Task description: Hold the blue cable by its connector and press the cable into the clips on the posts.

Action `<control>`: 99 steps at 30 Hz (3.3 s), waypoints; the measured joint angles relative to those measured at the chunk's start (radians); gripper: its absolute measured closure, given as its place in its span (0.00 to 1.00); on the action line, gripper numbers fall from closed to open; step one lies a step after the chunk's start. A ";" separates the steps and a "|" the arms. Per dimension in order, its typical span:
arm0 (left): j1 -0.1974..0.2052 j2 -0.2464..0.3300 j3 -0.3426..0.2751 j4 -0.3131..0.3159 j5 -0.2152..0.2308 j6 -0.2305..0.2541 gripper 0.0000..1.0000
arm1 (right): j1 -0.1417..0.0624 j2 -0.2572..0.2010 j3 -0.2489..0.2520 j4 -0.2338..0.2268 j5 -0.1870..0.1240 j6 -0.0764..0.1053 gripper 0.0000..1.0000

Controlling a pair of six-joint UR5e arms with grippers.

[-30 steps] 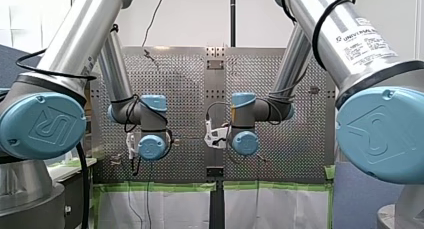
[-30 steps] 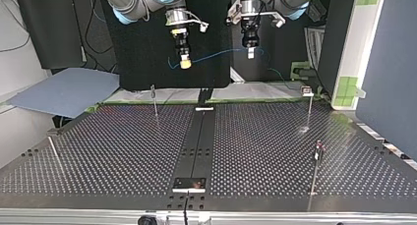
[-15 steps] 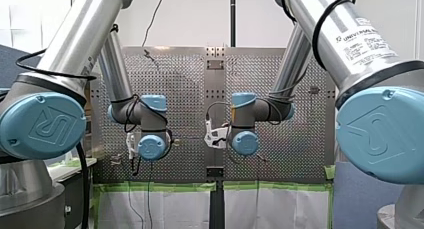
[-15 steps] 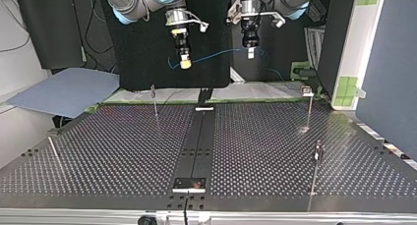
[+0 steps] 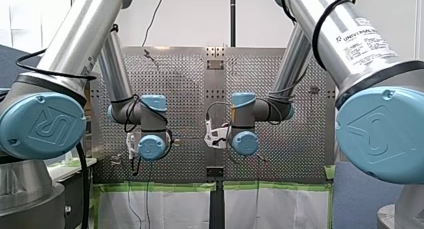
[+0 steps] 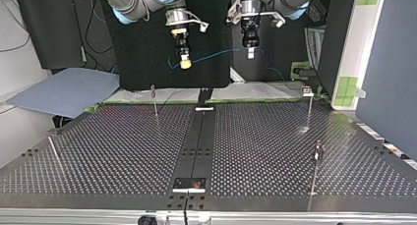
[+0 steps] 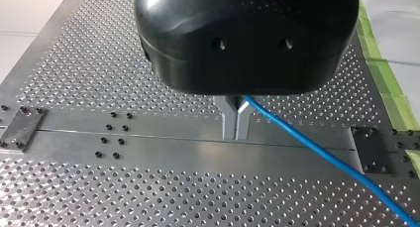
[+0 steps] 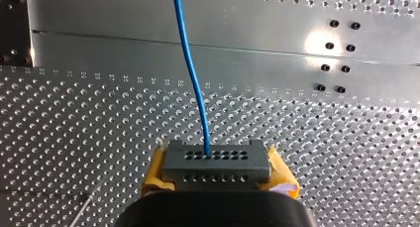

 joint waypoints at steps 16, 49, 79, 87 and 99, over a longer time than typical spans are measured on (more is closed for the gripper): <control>0.000 0.000 0.000 0.000 0.000 0.000 1.00 | 0.000 0.000 0.000 0.000 0.000 0.000 0.98; 0.002 -0.190 -0.023 0.006 0.005 0.006 1.00 | -0.005 0.033 0.022 0.033 -0.033 0.005 0.98; 0.055 -0.122 0.054 -0.071 0.054 0.047 1.00 | -0.015 0.096 0.002 0.125 -0.037 0.062 0.98; 0.065 -0.053 0.123 -0.140 -0.002 0.047 1.00 | -0.037 0.032 -0.045 0.189 -0.076 0.126 0.98; 0.074 0.052 0.229 -0.246 -0.051 0.046 1.00 | -0.069 -0.068 -0.144 0.288 -0.128 0.165 0.98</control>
